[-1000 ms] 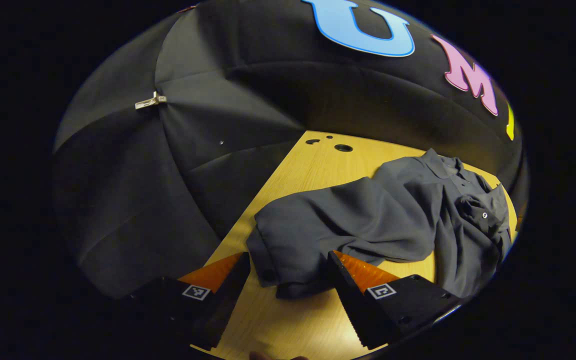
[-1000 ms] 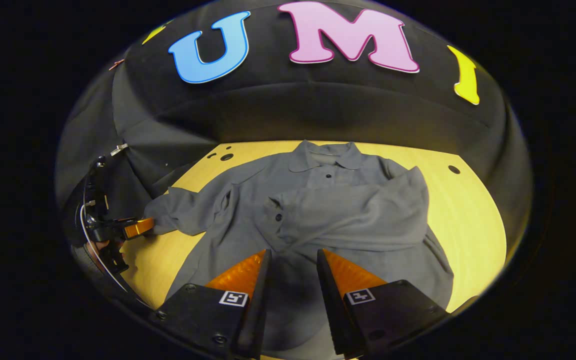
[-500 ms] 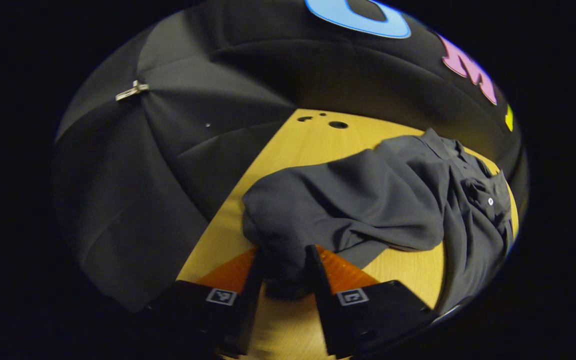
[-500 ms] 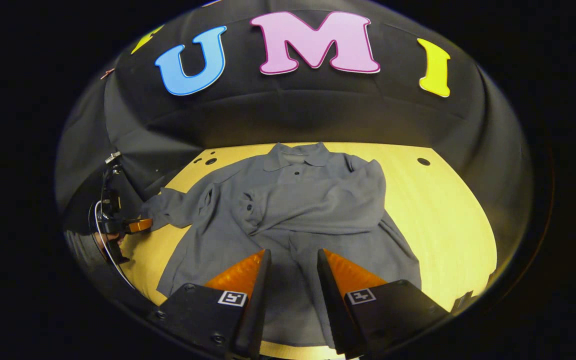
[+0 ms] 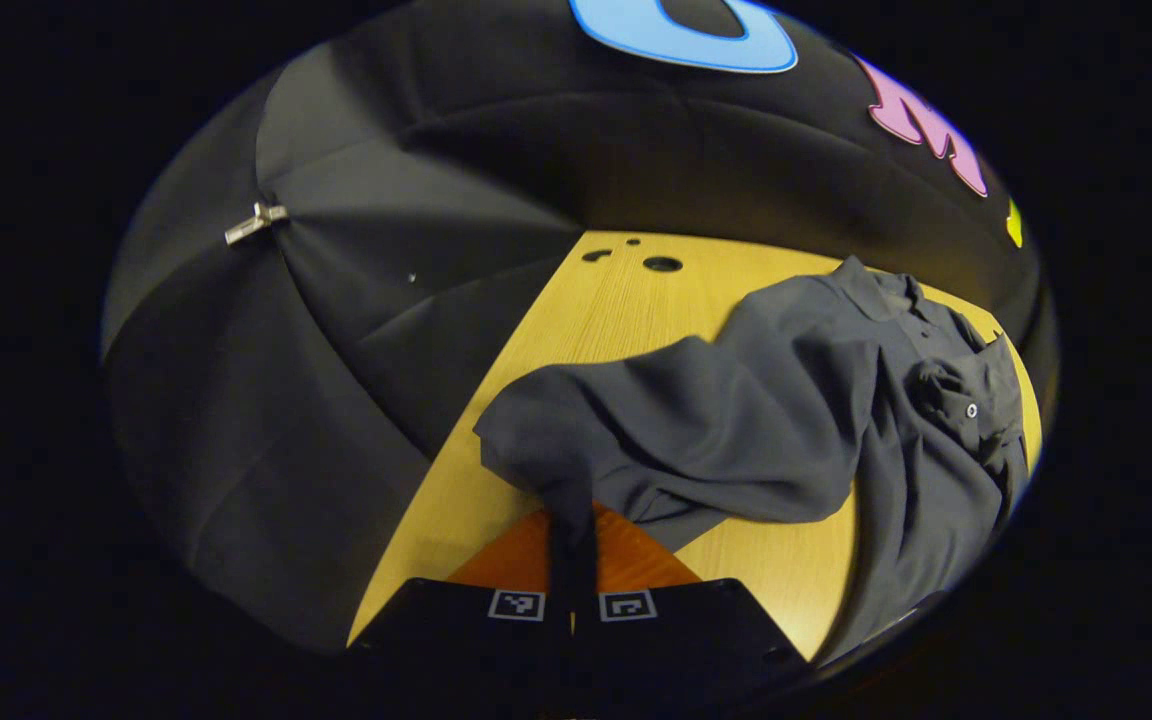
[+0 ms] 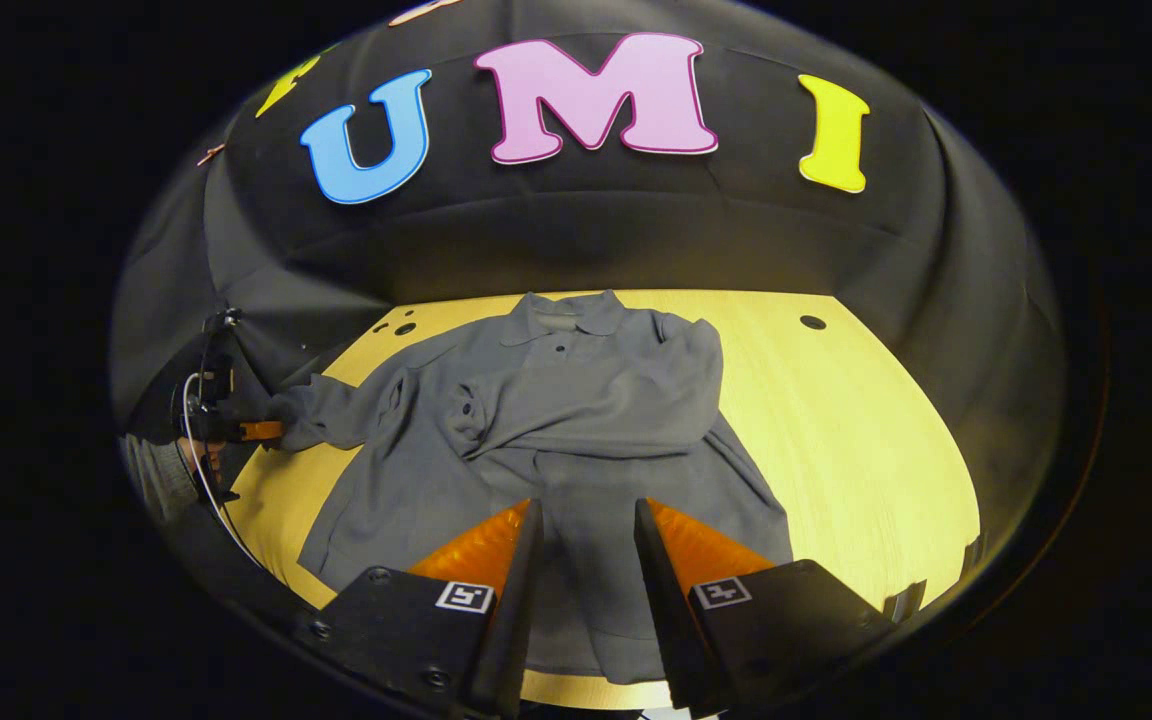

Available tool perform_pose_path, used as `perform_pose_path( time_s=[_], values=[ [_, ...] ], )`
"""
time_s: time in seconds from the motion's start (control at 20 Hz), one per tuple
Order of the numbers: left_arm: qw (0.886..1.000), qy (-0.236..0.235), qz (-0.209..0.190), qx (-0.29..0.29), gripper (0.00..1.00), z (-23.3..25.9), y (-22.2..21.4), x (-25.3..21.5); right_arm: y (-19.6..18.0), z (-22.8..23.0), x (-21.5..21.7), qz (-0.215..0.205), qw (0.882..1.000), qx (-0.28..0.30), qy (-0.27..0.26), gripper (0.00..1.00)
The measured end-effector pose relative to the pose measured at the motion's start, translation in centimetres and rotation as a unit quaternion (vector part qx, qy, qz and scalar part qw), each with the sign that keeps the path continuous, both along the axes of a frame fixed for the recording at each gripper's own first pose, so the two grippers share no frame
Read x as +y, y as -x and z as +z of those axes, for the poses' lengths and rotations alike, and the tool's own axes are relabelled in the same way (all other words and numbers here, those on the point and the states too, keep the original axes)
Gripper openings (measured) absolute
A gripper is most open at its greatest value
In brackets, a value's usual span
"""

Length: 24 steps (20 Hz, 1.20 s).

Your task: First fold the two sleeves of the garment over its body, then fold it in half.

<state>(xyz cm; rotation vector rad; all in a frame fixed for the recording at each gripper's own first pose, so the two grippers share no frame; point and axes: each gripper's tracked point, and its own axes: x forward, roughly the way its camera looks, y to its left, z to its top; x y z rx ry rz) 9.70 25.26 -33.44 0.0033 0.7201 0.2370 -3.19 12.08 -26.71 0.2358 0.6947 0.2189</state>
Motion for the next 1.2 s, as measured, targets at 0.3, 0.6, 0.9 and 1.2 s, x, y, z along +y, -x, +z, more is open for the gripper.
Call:
perform_pose_path(
  time_s=[0.3,0.6,0.9,1.2],
  values=[
    [0.996,0.015,-0.046,-0.070,0.05,7.4,-1.6,-6.9,0.0,-1.5,-2.0,-0.004,1.000,0.005,-0.005,0.57],
    [0.985,0.037,-0.109,-0.125,0.05,13.3,-3.2,-16.3,0.1,-3.4,-4.8,-0.009,1.000,0.015,0.003,0.59],
    [0.975,0.061,-0.170,-0.129,0.05,14.1,-3.7,-26.4,0.9,-4.8,-8.3,-0.031,0.999,0.026,-0.002,0.61],
    [0.967,0.067,-0.223,-0.102,0.05,11.7,-5.1,-34.6,1.7,-6.5,-11.6,-0.054,0.998,0.042,-0.004,0.64]
  ],
)
